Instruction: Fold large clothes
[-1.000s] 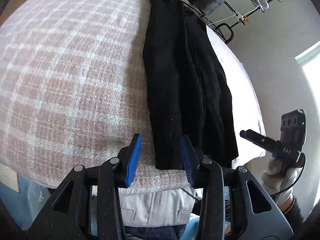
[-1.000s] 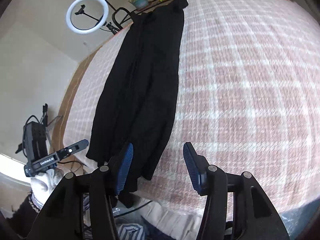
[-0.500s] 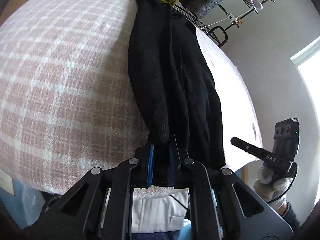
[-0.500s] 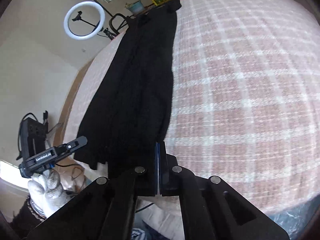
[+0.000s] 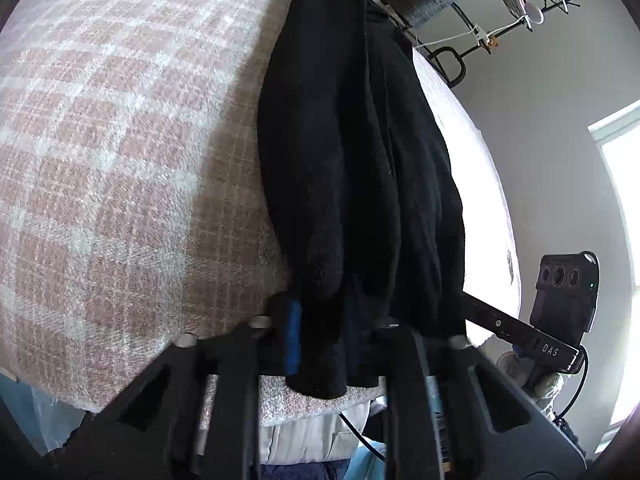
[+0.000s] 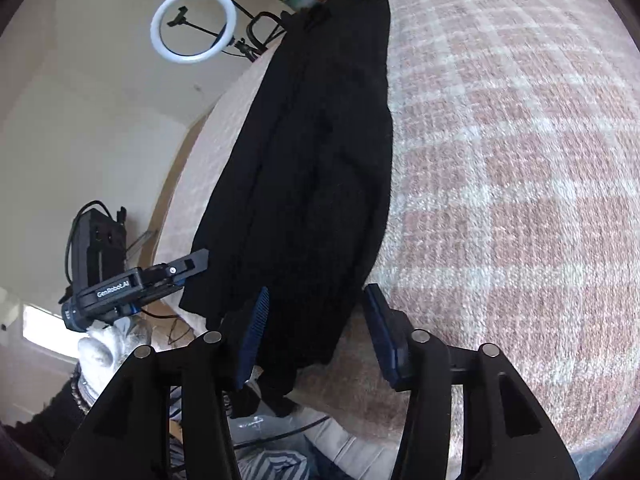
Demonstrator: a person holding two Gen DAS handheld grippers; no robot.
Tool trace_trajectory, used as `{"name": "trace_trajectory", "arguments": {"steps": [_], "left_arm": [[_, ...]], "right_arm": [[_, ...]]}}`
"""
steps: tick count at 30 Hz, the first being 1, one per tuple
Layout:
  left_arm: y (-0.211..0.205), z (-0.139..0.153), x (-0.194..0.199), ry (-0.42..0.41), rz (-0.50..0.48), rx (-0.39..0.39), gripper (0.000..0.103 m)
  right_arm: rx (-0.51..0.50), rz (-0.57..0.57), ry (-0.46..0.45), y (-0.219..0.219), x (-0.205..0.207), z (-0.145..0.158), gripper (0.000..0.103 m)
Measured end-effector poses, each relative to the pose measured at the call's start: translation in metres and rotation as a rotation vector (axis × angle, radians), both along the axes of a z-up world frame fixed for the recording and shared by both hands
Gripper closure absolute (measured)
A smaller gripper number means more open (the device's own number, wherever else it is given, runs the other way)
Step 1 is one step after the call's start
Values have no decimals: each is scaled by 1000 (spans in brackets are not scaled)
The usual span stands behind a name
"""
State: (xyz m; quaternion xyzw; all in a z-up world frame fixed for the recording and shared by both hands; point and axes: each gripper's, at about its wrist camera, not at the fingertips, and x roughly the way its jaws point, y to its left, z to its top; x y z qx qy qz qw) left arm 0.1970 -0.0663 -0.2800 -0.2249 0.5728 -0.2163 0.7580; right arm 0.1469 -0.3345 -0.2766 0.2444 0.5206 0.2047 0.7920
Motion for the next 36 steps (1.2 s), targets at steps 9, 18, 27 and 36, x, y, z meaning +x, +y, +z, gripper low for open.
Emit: {"name": "trace_trajectory", "arguments": {"steps": [9,18,27,36], "left_arm": [[19,38,-21,-68,16,-12,93],[16,24,-17,17,38,-16,93],[12,56,18,43,48,-90,93],[8,74,98,-14,111,-78,93]], "right_arm": [[69,-13,-64,-10,-11,34,92],[83,-15,74,9,5,-1,92],[201,-85,93,7,33,15,92],[122,-138,3,-11,99,48,92]]}}
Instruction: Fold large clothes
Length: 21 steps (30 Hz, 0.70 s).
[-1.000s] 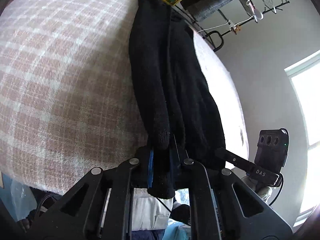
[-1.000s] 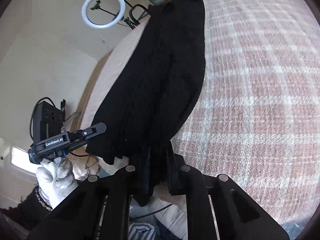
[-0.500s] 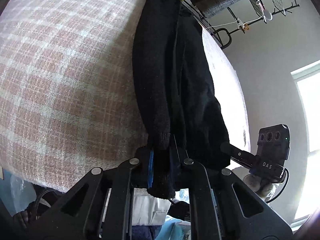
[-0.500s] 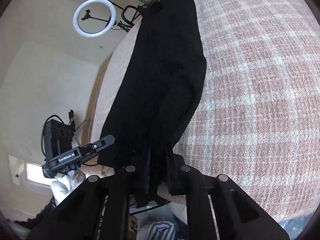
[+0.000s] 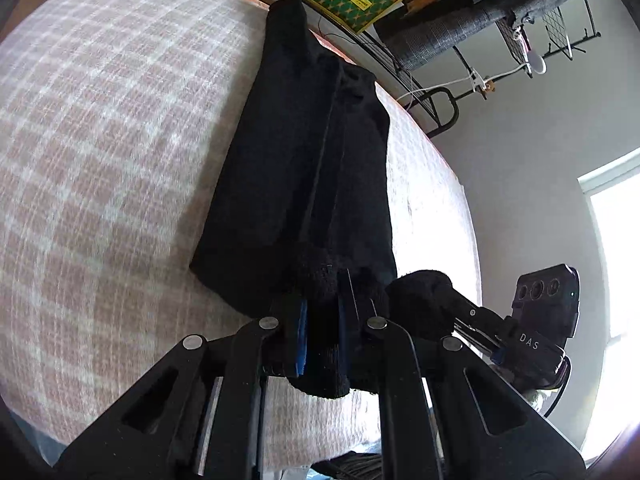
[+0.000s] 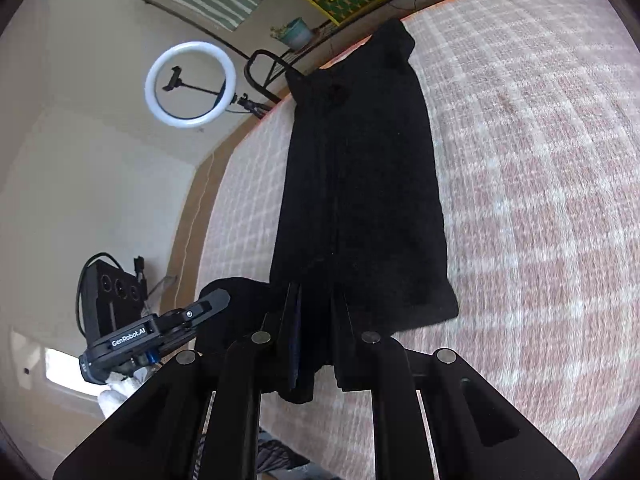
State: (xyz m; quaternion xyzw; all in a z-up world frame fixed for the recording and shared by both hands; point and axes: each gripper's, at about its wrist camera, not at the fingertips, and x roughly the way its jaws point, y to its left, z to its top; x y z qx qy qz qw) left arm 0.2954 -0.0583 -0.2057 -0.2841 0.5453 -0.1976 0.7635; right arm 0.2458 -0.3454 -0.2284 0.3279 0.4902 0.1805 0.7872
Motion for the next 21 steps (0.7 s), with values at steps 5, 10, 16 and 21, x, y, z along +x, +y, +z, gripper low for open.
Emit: {"name": "trace_trajectory", "arguments": {"steps": [5,10,16,21], "left_arm": [[2,-22,23,25,29,18,93],[1,-40,46,55,57,39,93],[3,-49,60,48,34,45,90],[9,-43,69,71,27,-6,79]], "right_arm": [[-1,-61,47,1,39,-18,92],[-10,-120,84,-9,59,-29,92],[-1,-127,111,-15,72,-39,90],[-39,-94,89,-11,75,-22,73]]}}
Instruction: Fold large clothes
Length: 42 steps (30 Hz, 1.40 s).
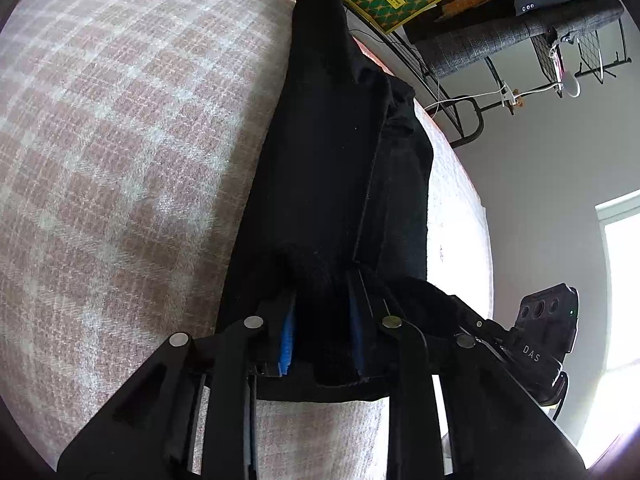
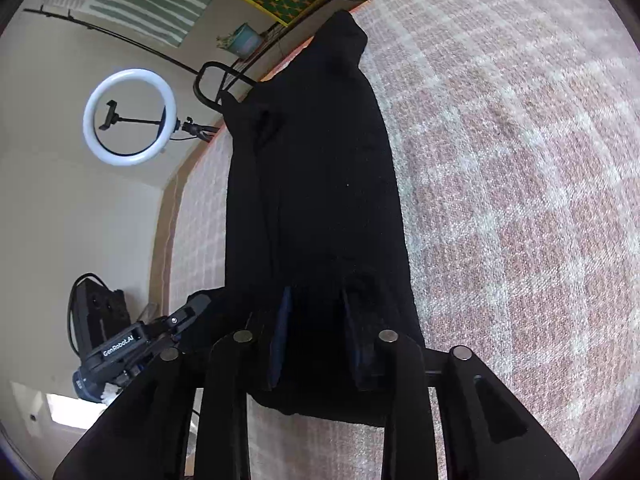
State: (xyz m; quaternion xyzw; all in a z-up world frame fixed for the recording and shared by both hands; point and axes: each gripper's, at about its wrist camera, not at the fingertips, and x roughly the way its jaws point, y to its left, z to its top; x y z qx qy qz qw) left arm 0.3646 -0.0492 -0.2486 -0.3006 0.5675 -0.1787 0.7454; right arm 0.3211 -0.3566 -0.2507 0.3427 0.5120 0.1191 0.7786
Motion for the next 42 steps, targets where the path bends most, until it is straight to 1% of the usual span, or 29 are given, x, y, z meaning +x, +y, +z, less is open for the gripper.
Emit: {"name": "trace_trajectory", "arguments": {"steps": [2,3,4,6,8,10,11,13,16,17,19,21,23,25,27,28,30,32,34,36,37,38,39,40,42], "left_arm": [[3,2,2,4,11,-14,77],[4,3,3,3,10,-23,75],[5,4,3,4,10,-25,73],[6,6,5,-6,10,-35,59],[8,11,7,-29,20,-42,52],[12,17,11,-46,31,-39,52],[15,19,12,-55,35,-37,52],[20,26,13,-85,45,-3,52],[21,29,9,-117,4,47,52],[20,27,6,-122,-17,61,52],[15,21,2,-128,-60,89,52],[9,12,-1,-114,-90,103,52],[5,4,-2,-104,-102,110,52],[0,2,-2,-108,-108,109,52],[-7,-1,-1,-118,-122,143,52],[-10,-3,-1,-120,-130,164,52],[-14,-9,0,-108,-138,185,52],[-14,-16,2,-90,-130,180,52],[-15,-19,4,-84,-125,181,52],[-14,-20,7,-82,-121,183,52],[-15,-21,7,-82,-119,185,52],[-15,-21,8,-83,-119,187,52],[-16,-21,8,-85,-120,191,52],[-17,-22,8,-89,-122,198,52],[-19,-22,9,-94,-129,212,52]], "right_arm": [[-14,-12,-39,-2,0,12,54],[-19,-15,-57,-6,-1,16,50],[-24,-18,-68,-8,-2,21,49],[-31,-25,-88,-14,-3,28,49],[-26,-21,-116,-17,-7,34,49],[-46,15,-130,-13,-10,37,49],[-67,35,-128,-8,-11,37,51],[-133,62,-117,-2,-14,34,51],[-250,92,-112,3,-17,28,51],[-270,102,-113,3,-18,26,51],[-277,108,-102,-1,-18,17,51],[-265,93,-88,-4,-17,9,51],[-256,82,-87,-6,-14,5,51],[-230,65,-90,-9,-11,5,51],[-193,37,-111,-15,-7,9,51],[-194,38,-120,-15,-5,10,51],[-216,62,-137,-11,-1,13,54],[-246,99,-143,-2,4,12,57],[-275,136,-134,8,9,9,58],[-373,170,-109,20,15,1,58],[-388,187,-112,24,17,-2,61],[-387,201,-114,26,18,-4,71],[-393,207,-116,28,18,-5,75],[-396,207,-124,29,18,-5,84],[-382,189,-131,24,17,-2,87]]}}
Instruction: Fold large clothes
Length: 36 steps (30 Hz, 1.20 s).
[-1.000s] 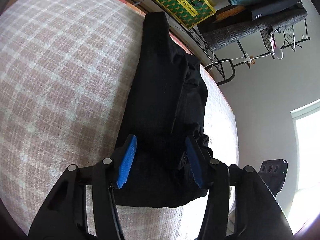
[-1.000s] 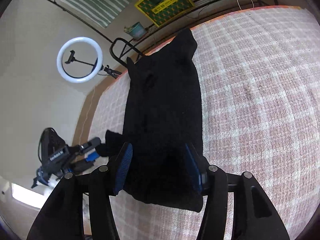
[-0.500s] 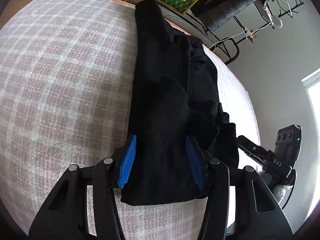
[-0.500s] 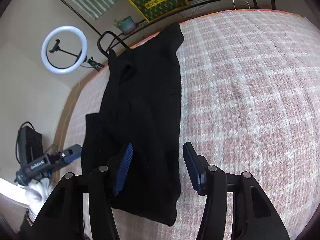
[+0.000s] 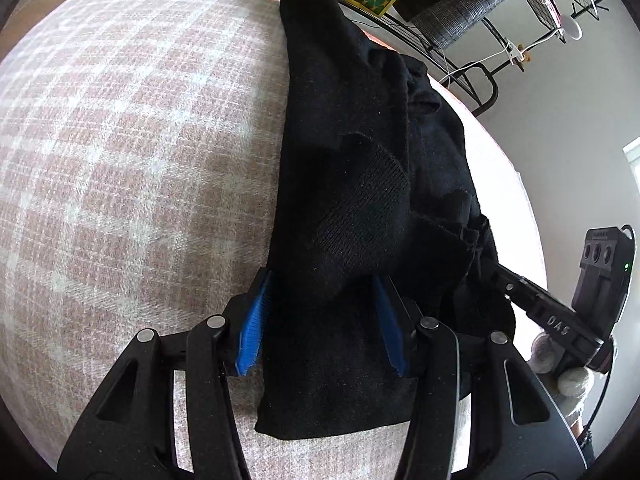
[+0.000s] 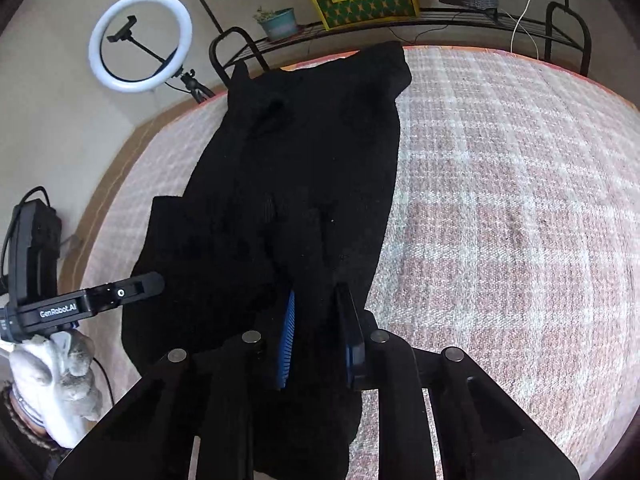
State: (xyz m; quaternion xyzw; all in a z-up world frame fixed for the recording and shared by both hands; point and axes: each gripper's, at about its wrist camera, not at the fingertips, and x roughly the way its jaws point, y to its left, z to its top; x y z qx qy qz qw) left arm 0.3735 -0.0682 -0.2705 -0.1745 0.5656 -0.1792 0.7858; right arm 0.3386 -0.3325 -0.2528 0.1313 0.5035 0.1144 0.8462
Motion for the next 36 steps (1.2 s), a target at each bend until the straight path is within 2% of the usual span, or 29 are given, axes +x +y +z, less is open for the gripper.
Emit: {"name": "trace_trajectory", "arguments": {"steps": [4,5,8,12,14,17,18,19,20,23,28,30,33,36], "left_arm": [[-1,-1,2,8,7,-10,52],[0,-1,3,9,6,-12,52],[1,-1,4,6,0,-9,52],[2,-2,5,8,11,-12,52],[0,-1,4,5,12,-8,52],[-4,0,4,-4,7,10,52],[-5,0,3,-8,4,18,52],[-7,0,3,-13,0,27,52],[-9,1,2,-20,-5,40,52],[-16,3,-2,-46,-25,84,52],[-18,10,-5,-79,-17,138,52],[-14,20,-4,-106,7,155,52],[-1,39,1,-131,43,110,52],[7,63,13,-181,50,76,52]], "right_arm": [[183,-140,42,-39,1,-7,88],[195,-195,48,-51,0,-8,88],[149,-242,14,-66,-2,2,84],[125,-119,-62,-47,-8,26,84],[41,-62,-64,-28,-6,27,77],[-52,-1,-41,-2,-3,18,77],[-94,14,-32,4,-2,13,78],[-131,23,-32,9,-3,10,92],[-152,30,-42,12,-5,10,96],[-121,-29,-54,-5,-8,12,99],[-14,-173,10,-49,-5,6,101],[-23,-201,-1,-55,-6,13,101],[-49,-176,-57,-52,-11,37,100],[16,-147,-109,-48,-13,60,100]]}}
